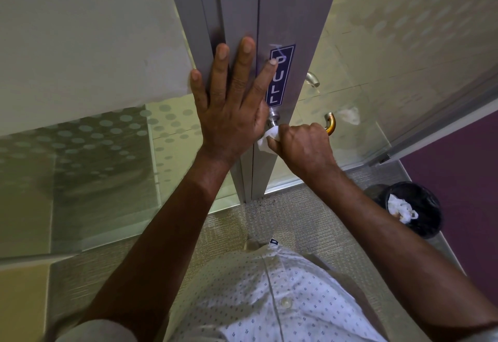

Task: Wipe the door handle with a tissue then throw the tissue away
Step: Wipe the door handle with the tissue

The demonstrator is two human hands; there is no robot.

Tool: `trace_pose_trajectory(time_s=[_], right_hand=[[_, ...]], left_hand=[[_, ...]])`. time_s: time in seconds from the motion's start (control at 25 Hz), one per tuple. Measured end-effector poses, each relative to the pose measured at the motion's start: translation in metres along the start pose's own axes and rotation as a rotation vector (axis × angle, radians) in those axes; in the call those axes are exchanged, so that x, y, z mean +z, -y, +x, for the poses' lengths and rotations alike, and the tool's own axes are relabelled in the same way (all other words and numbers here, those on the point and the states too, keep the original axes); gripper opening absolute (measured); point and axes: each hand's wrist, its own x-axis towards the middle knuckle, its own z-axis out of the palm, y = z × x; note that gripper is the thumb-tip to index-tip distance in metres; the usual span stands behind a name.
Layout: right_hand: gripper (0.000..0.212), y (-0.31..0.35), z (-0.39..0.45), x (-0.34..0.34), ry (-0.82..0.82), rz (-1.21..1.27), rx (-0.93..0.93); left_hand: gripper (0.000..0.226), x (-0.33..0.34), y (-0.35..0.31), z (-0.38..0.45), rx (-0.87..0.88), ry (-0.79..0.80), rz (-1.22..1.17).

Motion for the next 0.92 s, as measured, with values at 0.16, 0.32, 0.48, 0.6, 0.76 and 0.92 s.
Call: trace_pose_trajectory(time_s=[0.16,0.32,0.48,0.6,0.76,0.92], right_hand=[[0.036,-0.003,-0.015,0.015,-0.123,0.116,0.025],[0.024,0.0,-0.031,0.034,-0.238,0.105,0.033],[0.03,-0.001,-0.035,0.048,-0.313,0.041,0.015],[0.016,-0.013,-0.029,0.045,-0.304,0.003,-0.085],[0.022,-0.026,-0.015,0.029,-0.149,0.056,-0.166],[0.047,-0.025,-0.003,0.016,-0.002,0.003,-0.142]], left_hand=[[0.048,0.003,0.0,-0.001,-0.003,-0.019,0.001],[0.048,0.007,0.001,-0.002,0.001,-0.03,0.001],[0.046,0.009,0.002,-0.003,0.001,-0.039,-0.002],[0.047,0.008,0.002,-0.003,0.005,-0.035,0.002],[0.047,0.008,0.0,-0.004,0.002,-0.03,0.014],[0.048,0.006,0.0,-0.003,-0.002,-0.043,0.011]])
